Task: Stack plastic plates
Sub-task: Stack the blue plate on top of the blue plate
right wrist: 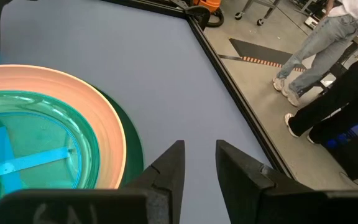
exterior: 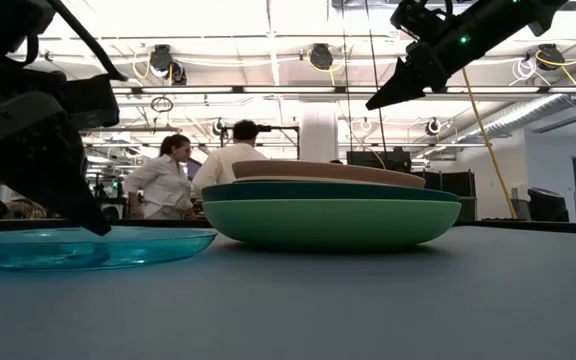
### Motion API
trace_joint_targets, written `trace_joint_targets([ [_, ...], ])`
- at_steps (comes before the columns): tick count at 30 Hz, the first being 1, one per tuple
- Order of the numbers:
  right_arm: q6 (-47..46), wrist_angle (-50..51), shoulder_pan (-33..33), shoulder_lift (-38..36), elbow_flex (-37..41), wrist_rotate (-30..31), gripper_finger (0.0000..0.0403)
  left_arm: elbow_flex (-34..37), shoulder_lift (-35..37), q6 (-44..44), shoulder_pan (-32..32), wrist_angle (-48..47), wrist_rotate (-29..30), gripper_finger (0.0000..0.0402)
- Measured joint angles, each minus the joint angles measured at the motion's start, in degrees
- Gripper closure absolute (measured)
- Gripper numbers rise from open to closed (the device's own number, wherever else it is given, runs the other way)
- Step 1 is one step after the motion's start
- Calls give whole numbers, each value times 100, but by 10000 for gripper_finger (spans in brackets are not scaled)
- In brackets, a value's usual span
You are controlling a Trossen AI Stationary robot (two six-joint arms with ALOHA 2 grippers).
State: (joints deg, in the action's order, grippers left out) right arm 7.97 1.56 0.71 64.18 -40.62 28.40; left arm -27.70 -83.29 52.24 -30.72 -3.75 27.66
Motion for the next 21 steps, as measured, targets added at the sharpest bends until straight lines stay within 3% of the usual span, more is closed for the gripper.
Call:
trace_joint_targets([
  [8, 0, 0, 1, 0, 0, 0, 316, 0, 419, -17, 0, -407, 36, 395],
  [21, 1, 2, 1, 0, 0, 0, 316, 0, 1002, -225, 0, -577, 94, 397],
])
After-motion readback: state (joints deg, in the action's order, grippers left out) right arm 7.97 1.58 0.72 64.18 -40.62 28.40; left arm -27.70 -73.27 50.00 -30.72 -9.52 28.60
